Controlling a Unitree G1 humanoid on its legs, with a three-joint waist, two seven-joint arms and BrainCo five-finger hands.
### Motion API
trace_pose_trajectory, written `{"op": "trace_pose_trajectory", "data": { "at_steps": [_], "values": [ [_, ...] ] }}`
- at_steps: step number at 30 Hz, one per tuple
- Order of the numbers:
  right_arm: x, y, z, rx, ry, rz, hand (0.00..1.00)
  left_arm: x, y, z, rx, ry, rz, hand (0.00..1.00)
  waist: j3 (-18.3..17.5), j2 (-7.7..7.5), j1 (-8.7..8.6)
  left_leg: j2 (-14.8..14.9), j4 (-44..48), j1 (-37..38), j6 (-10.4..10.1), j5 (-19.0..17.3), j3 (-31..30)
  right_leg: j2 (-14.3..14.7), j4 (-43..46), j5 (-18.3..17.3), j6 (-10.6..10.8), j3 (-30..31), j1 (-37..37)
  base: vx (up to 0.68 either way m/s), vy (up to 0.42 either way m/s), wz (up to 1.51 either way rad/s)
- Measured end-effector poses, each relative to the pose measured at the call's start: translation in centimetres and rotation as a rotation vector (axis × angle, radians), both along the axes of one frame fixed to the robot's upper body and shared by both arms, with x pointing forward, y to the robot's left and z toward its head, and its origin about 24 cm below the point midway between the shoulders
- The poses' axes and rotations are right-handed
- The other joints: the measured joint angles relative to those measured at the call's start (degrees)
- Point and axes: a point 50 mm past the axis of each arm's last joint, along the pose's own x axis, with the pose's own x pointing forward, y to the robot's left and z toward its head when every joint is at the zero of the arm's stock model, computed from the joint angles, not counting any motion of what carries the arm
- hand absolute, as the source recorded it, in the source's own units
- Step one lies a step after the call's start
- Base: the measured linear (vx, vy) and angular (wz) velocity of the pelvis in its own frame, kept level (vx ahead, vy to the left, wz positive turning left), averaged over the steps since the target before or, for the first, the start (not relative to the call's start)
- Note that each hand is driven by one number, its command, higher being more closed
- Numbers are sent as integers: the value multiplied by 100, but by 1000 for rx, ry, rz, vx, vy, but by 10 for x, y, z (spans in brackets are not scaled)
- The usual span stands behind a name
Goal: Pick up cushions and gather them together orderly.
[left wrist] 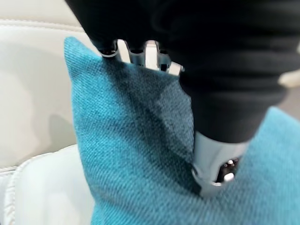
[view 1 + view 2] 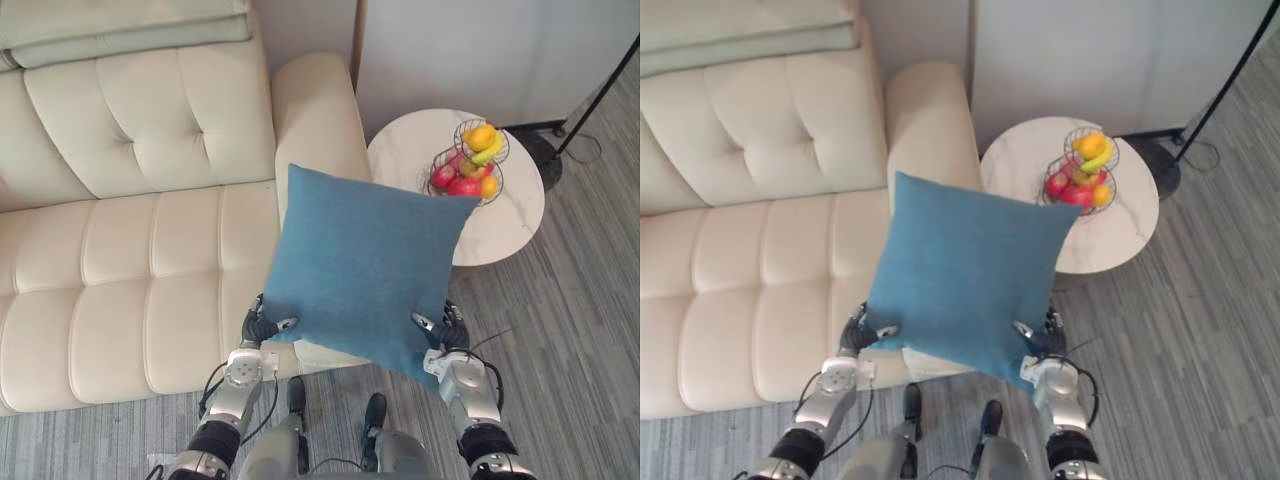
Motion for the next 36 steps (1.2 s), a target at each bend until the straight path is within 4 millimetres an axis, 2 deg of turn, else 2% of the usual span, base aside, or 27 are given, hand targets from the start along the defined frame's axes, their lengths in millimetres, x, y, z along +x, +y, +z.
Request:
{"op": "trace_pose_trajectory", "data": {
  "at_steps": [4,12,16,22,25,28,31,36],
  "values": [
    [3,-4,7,11,-45,-22,100,10,-4,15,3,-66,-23,100,2,3,-4,7,-50,-181,-3,57,-5,1,44,-2,1,-12,-216,29,-1,1],
    [5,-2,21,-4,-122,12,100,15,-18,43,-81,-187,-64,100,-2,2,-47,-17,-49,-2,-5,55,-7,-11,-72,1,4,-49,45,50,-2,2],
    [-5,1,29,-9,-169,36,100,6,-21,51,-121,-228,-81,100,-53,4,-59,-32,-50,273,-8,52,-47,-12,-185,4,8,-80,387,6,2,3],
    [-29,4,30,-12,-176,57,100,-21,-25,46,-176,-212,-99,100,-202,12,-71,-12,-49,441,-8,51,-56,-1,-256,34,5,-76,599,-16,3,1],
    [-43,6,35,-7,-197,60,100,-34,-25,48,-204,-218,-91,100,-457,35,-49,-9,-50,523,-21,34,-63,1,-251,33,5,-73,672,-25,8,0],
    [-53,10,41,-1,-221,68,100,-45,-25,53,-244,-235,-79,100,-563,43,-44,5,-51,674,-39,0,-67,16,-247,34,6,-67,821,-46,10,2],
    [-64,16,49,6,-249,86,100,-59,-24,53,-284,-231,-59,100,-853,46,-23,4,-51,709,-56,-17,-67,18,-233,34,6,-54,847,-48,13,-1],
    [-62,19,62,11,-311,105,100,-62,-26,67,-351,-292,-55,100,-968,48,18,-38,200,431,-59,-15,-395,-15,-81,3,9,-376,845,-66,2,36]
  ]
}}
